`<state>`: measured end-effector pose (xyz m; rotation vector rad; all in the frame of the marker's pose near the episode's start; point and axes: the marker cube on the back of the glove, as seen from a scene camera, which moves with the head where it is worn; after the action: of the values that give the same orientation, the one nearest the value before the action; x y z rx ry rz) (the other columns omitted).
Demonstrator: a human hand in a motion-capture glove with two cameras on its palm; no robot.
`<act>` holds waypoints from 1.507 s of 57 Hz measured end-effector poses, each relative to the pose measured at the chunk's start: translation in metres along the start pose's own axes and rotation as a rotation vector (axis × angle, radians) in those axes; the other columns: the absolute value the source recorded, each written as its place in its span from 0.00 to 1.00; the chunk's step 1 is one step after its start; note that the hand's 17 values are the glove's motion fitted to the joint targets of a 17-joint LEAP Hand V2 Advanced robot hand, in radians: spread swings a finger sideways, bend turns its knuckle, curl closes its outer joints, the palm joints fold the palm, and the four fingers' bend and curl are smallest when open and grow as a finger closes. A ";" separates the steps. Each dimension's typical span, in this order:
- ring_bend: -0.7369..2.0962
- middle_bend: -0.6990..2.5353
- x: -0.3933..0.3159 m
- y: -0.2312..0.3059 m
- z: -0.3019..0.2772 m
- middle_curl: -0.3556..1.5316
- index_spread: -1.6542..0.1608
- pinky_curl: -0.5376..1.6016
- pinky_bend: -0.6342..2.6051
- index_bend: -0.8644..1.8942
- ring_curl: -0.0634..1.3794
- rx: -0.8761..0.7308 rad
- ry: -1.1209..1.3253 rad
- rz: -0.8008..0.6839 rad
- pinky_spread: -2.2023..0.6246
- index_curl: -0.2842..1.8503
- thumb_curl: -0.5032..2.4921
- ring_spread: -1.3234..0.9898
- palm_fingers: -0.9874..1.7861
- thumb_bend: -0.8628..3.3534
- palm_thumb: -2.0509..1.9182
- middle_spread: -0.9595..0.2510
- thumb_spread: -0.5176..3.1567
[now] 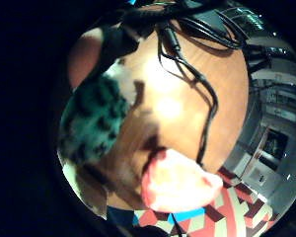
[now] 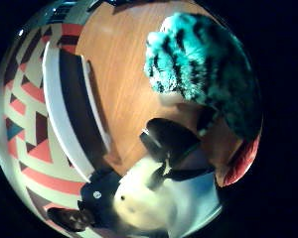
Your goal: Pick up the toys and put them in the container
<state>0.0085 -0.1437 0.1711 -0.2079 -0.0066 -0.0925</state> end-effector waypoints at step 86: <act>0.81 0.60 -0.334 0.060 -0.099 0.59 0.82 0.54 0.56 0.54 0.46 0.325 -0.152 -0.477 0.64 0.33 0.45 0.46 0.66 0.20 0.65 0.65 0.36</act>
<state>-0.3184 -0.0752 0.0564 0.1165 -0.2221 -0.5471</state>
